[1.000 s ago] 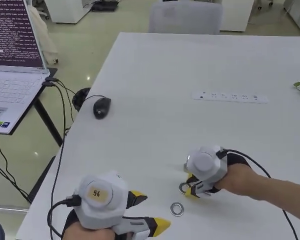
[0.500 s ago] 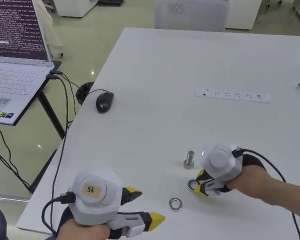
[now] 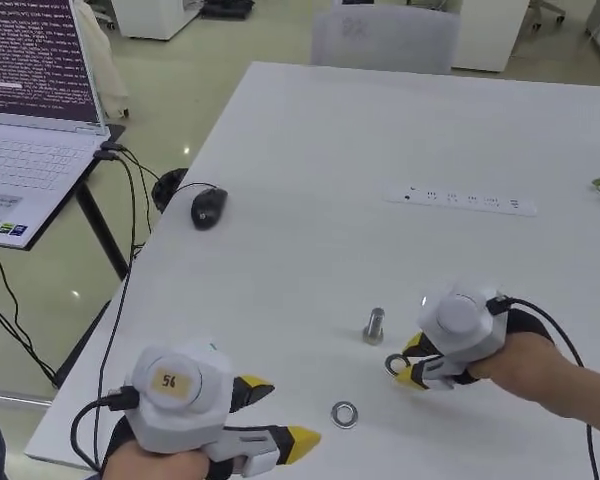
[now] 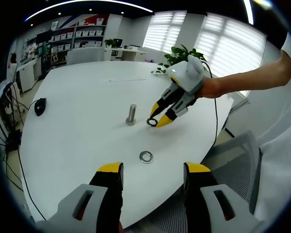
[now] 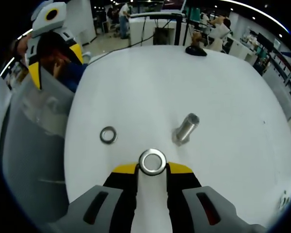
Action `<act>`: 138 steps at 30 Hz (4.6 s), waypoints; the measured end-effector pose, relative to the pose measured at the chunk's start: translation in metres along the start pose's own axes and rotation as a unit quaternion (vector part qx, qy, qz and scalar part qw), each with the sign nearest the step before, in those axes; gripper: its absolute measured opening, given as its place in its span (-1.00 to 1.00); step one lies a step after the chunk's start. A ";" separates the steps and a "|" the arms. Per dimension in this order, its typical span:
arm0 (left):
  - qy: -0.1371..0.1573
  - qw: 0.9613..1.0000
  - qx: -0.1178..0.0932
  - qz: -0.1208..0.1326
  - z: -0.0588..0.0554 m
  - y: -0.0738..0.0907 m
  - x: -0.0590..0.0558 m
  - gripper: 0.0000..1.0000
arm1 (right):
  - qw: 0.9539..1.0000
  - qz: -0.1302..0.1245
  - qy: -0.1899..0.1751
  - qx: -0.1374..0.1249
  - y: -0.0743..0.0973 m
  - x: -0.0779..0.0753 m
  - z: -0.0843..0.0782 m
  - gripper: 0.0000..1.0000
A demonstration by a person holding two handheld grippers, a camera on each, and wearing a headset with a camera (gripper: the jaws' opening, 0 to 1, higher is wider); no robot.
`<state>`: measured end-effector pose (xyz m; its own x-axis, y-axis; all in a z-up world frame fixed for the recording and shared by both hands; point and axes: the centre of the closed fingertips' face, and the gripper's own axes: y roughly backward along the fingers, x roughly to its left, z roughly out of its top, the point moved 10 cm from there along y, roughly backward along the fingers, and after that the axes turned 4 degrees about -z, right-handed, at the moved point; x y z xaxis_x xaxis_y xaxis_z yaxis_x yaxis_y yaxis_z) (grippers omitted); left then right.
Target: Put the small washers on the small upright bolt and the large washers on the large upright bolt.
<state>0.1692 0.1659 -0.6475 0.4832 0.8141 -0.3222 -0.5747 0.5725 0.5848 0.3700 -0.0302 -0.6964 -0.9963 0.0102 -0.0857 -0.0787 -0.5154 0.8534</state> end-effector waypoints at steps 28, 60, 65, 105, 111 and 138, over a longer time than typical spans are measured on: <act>0.005 1.000 -0.006 0.010 -0.002 0.003 -0.006 -0.02 | 0.999 -0.013 0.025 -0.025 0.003 -0.044 0.050 -0.55; 0.019 1.000 -0.005 0.022 -0.008 0.008 -0.002 -0.02 | 1.000 0.012 0.021 0.014 -0.026 -0.048 0.045 -0.54; 0.022 0.999 -0.005 0.023 -0.010 0.009 -0.001 -0.02 | 0.999 0.014 0.021 0.026 -0.036 -0.047 0.041 -0.54; 0.012 1.000 0.006 0.016 -0.007 0.004 -0.003 -0.02 | 0.999 0.019 -0.027 0.033 -0.032 -0.007 -0.005 -0.51; 0.006 1.000 0.008 0.012 -0.005 0.002 -0.007 -0.02 | 0.997 0.062 0.020 0.030 -0.045 0.027 0.001 -0.50; 0.005 1.000 0.001 0.015 -0.004 0.004 -0.011 -0.02 | 0.975 0.130 0.183 0.005 -0.062 0.065 0.033 -0.42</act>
<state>0.1593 0.1594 -0.6447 0.4598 0.8316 -0.3114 -0.5874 0.5478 0.5957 0.3090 0.0305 -0.7379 -0.9036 -0.4264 -0.0418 0.1726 -0.4515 0.8754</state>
